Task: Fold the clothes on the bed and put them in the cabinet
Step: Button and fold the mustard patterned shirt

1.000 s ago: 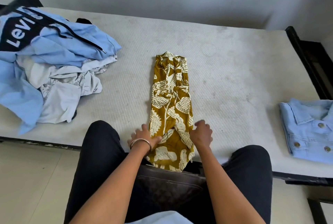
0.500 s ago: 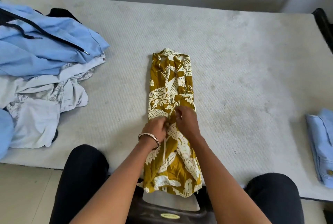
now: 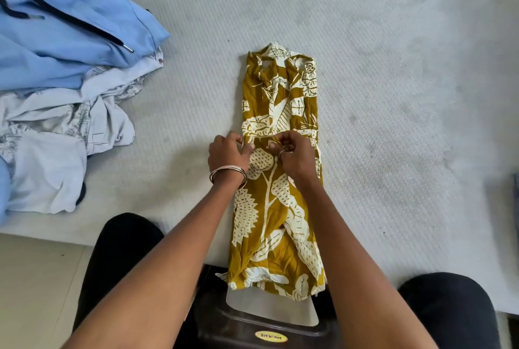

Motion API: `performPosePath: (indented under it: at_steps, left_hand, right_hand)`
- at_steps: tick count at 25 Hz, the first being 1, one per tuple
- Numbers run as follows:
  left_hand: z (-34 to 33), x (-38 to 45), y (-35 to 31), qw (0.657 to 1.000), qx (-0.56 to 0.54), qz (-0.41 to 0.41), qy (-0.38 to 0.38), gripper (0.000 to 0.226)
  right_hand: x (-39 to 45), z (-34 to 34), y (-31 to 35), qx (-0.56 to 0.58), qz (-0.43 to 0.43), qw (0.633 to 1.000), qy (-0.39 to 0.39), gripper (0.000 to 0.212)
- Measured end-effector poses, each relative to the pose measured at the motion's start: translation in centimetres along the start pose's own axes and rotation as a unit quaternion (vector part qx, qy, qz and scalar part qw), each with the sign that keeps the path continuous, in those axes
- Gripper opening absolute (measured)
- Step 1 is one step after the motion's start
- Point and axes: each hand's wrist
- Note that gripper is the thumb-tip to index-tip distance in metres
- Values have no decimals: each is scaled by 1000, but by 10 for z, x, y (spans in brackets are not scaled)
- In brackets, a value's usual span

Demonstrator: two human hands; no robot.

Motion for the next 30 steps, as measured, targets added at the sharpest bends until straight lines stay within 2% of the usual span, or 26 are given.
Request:
performPosePath:
  at_steps: [2, 5, 8, 10, 11, 14, 15, 17, 19, 20, 22, 24, 27, 28, 30]
  left_hand:
    - [0, -4, 2, 998, 62, -10, -6, 40]
    - [1, -3, 5, 988, 143, -22, 49, 46]
    - [5, 5, 2, 964, 250, -85, 16, 47]
    - [9, 17, -4, 936, 318, -151, -19, 53]
    - [12, 27, -9, 938, 307, -159, -23, 53]
    - [19, 72, -37, 990, 112, -83, 17, 53]
    - [19, 90, -46, 995, 61, -68, 36, 54]
    - [15, 119, -63, 995, 34, -71, 61, 61]
    - [14, 143, -78, 997, 18, -37, 69, 72]
    - [11, 157, -82, 997, -25, 2, 71, 76]
    - [8, 180, -88, 979, -178, 65, 81, 73]
    - [7, 197, -91, 940, -315, 79, 103, 57]
    - [7, 204, -88, 896, -432, 75, 69, 16]
    - [8, 203, -87, 883, -463, 69, 47, 13]
    - [10, 202, -86, 888, -455, 51, 32, 18]
  right_hand:
    - [0, 2, -2, -2, 9, 1000, 3, 17]
    - [0, -1, -4, -66, 20, 998, -6, 21]
    - [6, 0, -3, -198, 8, 971, -135, 27]
    - [17, 15, 4, -203, 0, 962, -184, 26]
    - [25, 25, 5, -196, -4, 962, -190, 27]
    - [59, 53, 6, -182, 17, 965, -188, 29]
    - [75, 58, 7, -184, 23, 965, -183, 31]
    - [106, 64, 13, -203, 24, 967, -155, 39]
    - [137, 67, 24, -216, -25, 968, -126, 50]
    - [154, 68, 27, -198, -71, 970, -119, 55]
    - [181, 70, 30, -142, -151, 971, -116, 59]
    - [199, 72, 31, -84, -181, 974, -111, 50]
    - [207, 80, 26, 121, -120, 976, -134, 26]
    - [201, 81, 27, 173, -86, 972, -132, 12]
    - [194, 82, 29, 175, -42, 976, -119, 3]
Point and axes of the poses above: each hand's wrist, its own x-axis towards the middle knuckle, its own z-axis out of the back of the hand, y = z × x, and after that the axes turned 11 degrees about y, right-handed
